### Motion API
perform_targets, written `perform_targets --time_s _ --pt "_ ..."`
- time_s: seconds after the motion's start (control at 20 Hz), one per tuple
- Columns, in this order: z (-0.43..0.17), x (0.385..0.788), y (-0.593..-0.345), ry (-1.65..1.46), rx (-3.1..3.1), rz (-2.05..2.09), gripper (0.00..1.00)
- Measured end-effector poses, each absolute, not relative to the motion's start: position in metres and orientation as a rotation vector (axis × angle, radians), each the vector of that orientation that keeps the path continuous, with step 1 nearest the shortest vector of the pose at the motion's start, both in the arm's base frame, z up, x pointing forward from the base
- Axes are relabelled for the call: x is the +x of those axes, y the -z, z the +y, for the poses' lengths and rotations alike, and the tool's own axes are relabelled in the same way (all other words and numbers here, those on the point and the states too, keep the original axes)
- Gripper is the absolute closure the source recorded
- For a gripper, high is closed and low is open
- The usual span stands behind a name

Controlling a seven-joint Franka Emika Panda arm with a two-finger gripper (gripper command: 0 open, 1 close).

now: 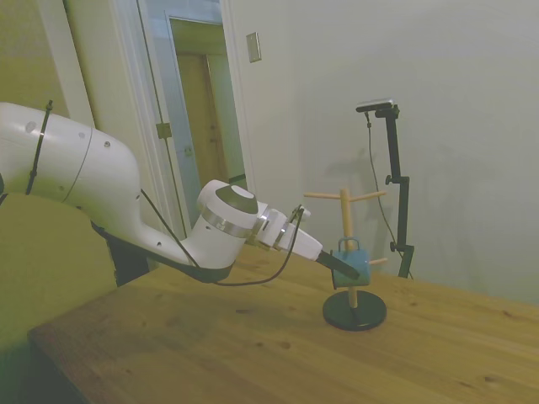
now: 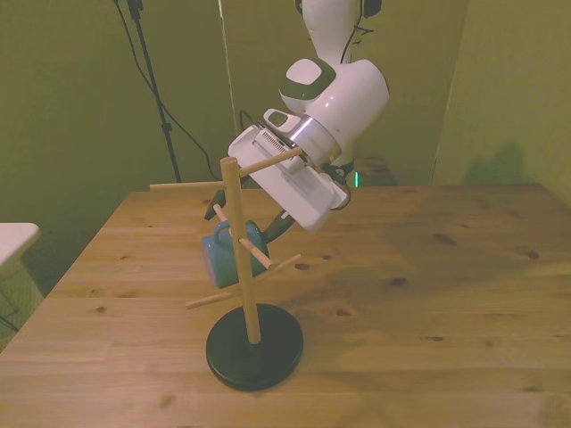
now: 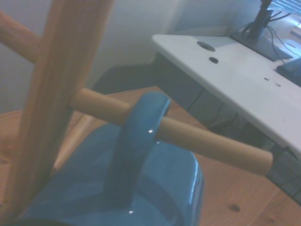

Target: Unload the mug

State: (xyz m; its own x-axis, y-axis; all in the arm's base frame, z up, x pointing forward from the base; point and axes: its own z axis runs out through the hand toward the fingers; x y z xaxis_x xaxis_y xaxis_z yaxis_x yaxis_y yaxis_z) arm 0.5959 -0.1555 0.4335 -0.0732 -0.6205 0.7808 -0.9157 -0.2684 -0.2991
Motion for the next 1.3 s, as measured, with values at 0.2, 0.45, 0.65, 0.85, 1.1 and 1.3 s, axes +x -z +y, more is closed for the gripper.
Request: perform_targets --time_s 0.2,0.45,0.65,0.85,1.1,1.3 --pt "-0.163 0.596 -0.432 -1.263 1.87 -1.662 1.0" --pt "-0.166 0.607 -0.426 -1.271 1.864 -1.664 1.0" --pt "-0.166 0.61 -0.424 -1.273 1.862 -1.668 1.0" --pt "-0.167 0.61 -0.425 -1.277 1.863 -1.671 1.0" --pt "-0.167 0.61 -0.426 -1.28 1.864 -1.673 1.0" --pt "-0.165 0.608 -0.428 -1.284 1.866 -1.674 1.0"
